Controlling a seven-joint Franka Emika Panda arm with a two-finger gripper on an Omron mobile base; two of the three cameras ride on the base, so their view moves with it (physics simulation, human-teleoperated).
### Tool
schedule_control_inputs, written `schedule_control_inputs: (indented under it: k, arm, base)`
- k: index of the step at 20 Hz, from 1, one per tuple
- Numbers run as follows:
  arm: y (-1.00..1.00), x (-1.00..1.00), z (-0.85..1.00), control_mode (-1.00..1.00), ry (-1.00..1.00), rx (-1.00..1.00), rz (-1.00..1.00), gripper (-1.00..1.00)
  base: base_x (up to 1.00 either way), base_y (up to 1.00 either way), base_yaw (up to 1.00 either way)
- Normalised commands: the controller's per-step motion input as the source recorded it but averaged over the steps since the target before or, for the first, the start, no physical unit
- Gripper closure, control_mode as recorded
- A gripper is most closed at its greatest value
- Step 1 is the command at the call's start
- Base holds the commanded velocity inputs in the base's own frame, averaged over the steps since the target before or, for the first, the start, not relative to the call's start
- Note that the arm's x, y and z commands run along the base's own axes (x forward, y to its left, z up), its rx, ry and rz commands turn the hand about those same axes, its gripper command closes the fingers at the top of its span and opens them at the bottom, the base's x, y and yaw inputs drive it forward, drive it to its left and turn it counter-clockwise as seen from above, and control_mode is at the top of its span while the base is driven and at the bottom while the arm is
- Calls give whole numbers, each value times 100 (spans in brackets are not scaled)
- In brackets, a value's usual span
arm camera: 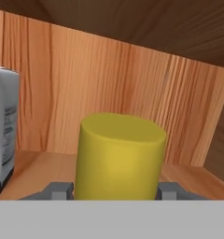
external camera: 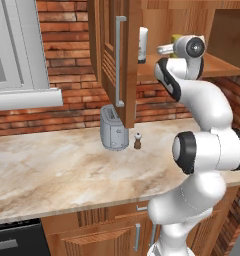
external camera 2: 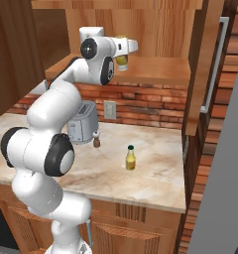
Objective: Pick the mustard and mustard from the counter and place them in the cabinet.
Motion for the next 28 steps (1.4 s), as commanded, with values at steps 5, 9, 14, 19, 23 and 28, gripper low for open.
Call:
schedule_control_inputs:
  k: [5,9,14,19,23,28]
  arm:
    - [0,45,-14,-100,1,0,0,100]
    - [0,34,-27,-100,0,0,0,100]
    - [-2,31,-47,-100,0,0,0,100]
    - [-4,14,-63,-100,0,0,1,100]
    - [-2,9,-67,-100,0,-3,0,100]
    - [0,4,-36,-100,0,-3,0,-100]
  base:
    - [0,0,0]
    - [0,0,0]
    - [0,0,0]
    - [0,0,0]
    - [0,0,0]
    - [0,0,0]
